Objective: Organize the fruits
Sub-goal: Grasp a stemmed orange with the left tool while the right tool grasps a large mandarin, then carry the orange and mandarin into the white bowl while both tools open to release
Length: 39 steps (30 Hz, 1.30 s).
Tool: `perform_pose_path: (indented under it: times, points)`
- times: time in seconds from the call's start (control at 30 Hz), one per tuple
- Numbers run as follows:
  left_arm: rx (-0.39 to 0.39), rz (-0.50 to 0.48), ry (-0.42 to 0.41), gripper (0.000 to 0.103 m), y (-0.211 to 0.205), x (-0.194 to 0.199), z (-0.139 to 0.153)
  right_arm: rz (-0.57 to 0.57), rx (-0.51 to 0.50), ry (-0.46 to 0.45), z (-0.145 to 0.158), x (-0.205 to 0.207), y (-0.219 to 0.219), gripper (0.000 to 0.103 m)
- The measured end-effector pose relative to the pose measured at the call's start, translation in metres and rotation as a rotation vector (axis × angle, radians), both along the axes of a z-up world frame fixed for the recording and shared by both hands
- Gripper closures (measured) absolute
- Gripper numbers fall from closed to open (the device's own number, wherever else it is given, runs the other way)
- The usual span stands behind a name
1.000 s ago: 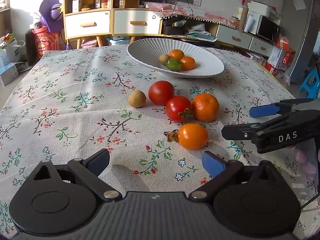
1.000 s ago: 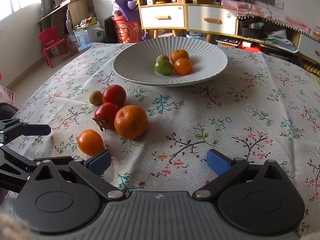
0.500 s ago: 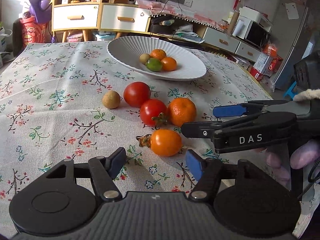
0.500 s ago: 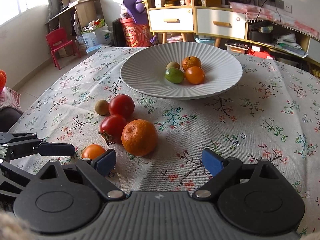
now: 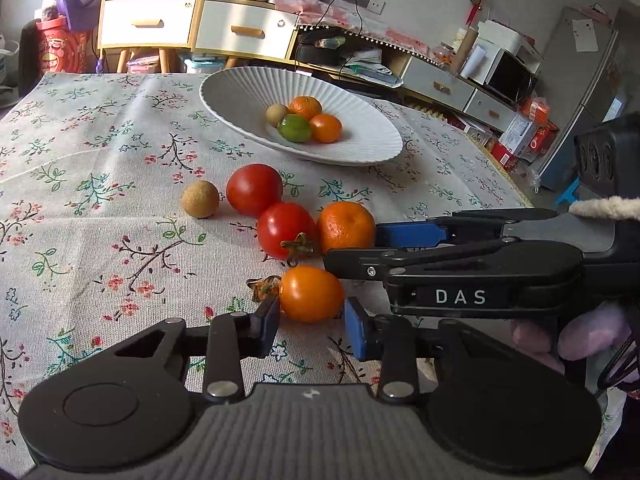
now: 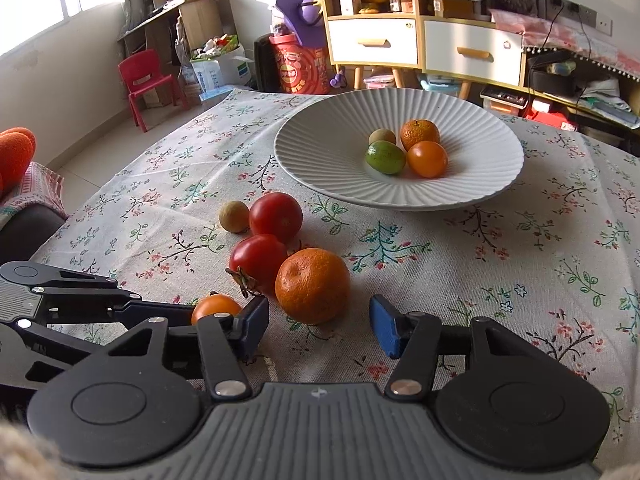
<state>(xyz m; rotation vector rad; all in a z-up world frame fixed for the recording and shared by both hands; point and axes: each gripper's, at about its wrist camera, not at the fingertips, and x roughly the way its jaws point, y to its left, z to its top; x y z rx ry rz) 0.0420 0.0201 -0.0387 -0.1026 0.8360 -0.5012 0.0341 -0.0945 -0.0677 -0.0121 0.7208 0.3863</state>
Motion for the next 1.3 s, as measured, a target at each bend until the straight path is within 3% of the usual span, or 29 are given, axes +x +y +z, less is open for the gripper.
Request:
perform_pose_path:
  times: [0.23, 0.4, 0.67, 1.3]
  points:
    - [0.038, 0.001, -0.013, 0.066, -0.005, 0.000, 0.002, 0.004, 0.039, -0.003, -0.001, 0.001, -0.002, 0.065]
    - [0.059, -0.001, -0.018, 0.067, -0.005, -0.001, 0.003, -0.007, 0.089, 0.013, -0.001, 0.003, -0.009, 0.067]
    - [0.065, 0.010, -0.008, 0.067, -0.002, -0.002, 0.007, -0.014, 0.073, 0.014, 0.004, 0.000, -0.011, 0.067]
    - [0.049, 0.042, -0.094, 0.068, -0.007, -0.002, 0.042, -0.080, 0.140, -0.036, 0.033, -0.008, -0.026, 0.067]
